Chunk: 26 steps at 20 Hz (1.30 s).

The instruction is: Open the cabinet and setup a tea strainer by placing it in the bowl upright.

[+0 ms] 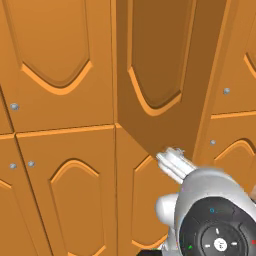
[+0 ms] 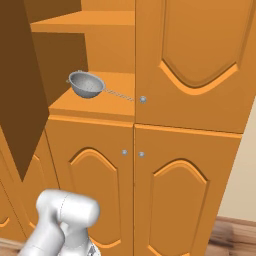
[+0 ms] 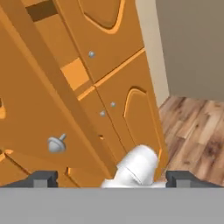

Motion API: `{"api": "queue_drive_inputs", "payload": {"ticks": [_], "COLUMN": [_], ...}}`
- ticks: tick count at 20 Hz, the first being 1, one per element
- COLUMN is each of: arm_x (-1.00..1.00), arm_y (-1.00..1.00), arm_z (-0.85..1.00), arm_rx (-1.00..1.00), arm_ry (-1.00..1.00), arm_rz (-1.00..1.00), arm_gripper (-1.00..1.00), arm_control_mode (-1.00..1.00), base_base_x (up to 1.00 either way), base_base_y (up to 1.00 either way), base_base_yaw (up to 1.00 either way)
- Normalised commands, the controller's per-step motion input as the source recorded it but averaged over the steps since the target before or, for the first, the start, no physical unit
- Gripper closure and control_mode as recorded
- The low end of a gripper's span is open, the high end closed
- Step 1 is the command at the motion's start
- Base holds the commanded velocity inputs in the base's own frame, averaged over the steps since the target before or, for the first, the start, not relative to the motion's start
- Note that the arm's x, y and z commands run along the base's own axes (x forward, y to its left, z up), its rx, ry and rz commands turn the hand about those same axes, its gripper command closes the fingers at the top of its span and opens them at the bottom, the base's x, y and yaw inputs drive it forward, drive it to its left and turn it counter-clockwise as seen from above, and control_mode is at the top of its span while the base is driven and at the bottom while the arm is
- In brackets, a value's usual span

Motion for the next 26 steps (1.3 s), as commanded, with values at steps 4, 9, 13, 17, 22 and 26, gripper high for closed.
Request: {"api": "queue_drive_inputs", "payload": {"ticks": [4, 9, 13, 17, 22, 26], "arm_x": [-0.47, -0.11, 0.0, 0.24, 0.82, 0.8], "arm_y": [-0.73, -0.87, -0.78, -0.47, 0.0, 0.29], "arm_z": [0.46, 0.27, -0.01, -0.24, -0.11, 0.0], "arm_rx": [0.67, 0.64, 0.5, 0.35, 0.36, 0.32], "arm_ry": [0.0, 0.0, 0.01, 0.09, 0.16, 0.1], "arm_rz": [0.21, 0.21, 0.14, 0.17, 0.31, 0.29], "arm_gripper": [-1.0, -1.0, -1.0, -1.0, -1.0, -1.0], "arm_control_mode": [-1.0, -1.0, -1.0, -1.0, -1.0, -1.0], "base_base_x": [0.0, 0.0, 0.0, 0.0, 0.0, 0.0], "base_base_y": [0.0, 0.0, 0.0, 0.0, 0.0, 0.0], "base_base_yaw": [0.0, 0.0, 0.0, 0.0, 0.0, 0.0]}}
